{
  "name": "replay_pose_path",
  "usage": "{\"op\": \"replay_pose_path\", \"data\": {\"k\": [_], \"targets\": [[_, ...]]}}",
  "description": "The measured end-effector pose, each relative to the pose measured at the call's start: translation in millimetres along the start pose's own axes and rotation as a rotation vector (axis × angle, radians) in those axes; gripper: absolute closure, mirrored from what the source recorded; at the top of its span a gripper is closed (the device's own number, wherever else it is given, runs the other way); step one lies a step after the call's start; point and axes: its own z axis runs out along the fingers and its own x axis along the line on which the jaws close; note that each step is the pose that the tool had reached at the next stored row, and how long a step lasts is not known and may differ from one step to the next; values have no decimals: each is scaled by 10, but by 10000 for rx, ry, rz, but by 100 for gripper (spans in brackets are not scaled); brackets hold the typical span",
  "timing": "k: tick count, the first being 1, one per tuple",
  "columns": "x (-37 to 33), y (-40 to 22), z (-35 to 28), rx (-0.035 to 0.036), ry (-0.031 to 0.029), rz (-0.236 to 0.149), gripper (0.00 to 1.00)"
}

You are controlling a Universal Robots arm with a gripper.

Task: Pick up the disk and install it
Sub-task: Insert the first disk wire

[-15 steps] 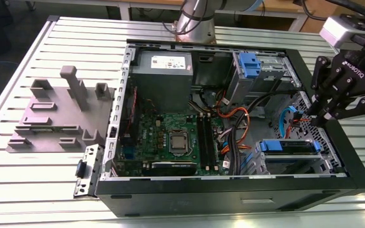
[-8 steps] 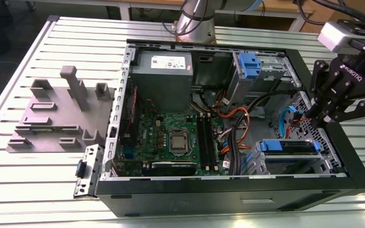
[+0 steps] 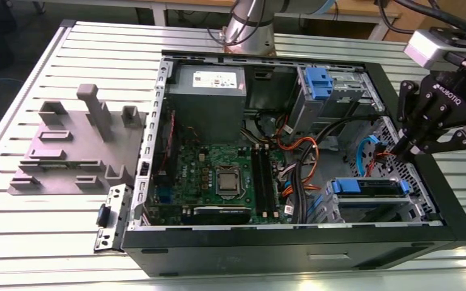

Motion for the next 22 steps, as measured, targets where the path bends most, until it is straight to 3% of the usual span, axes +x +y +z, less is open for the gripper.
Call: {"op": "replay_pose_path", "data": {"k": [7,10,12,17,22], "targets": [[-2,99,7,27,11,-36,82],[6,124,9,106,31,-80,82],[22,134,13,200,41,-106,82],[38,158,35,513,62,-102,82],[37,250,52,791,70,-63,82]]}}
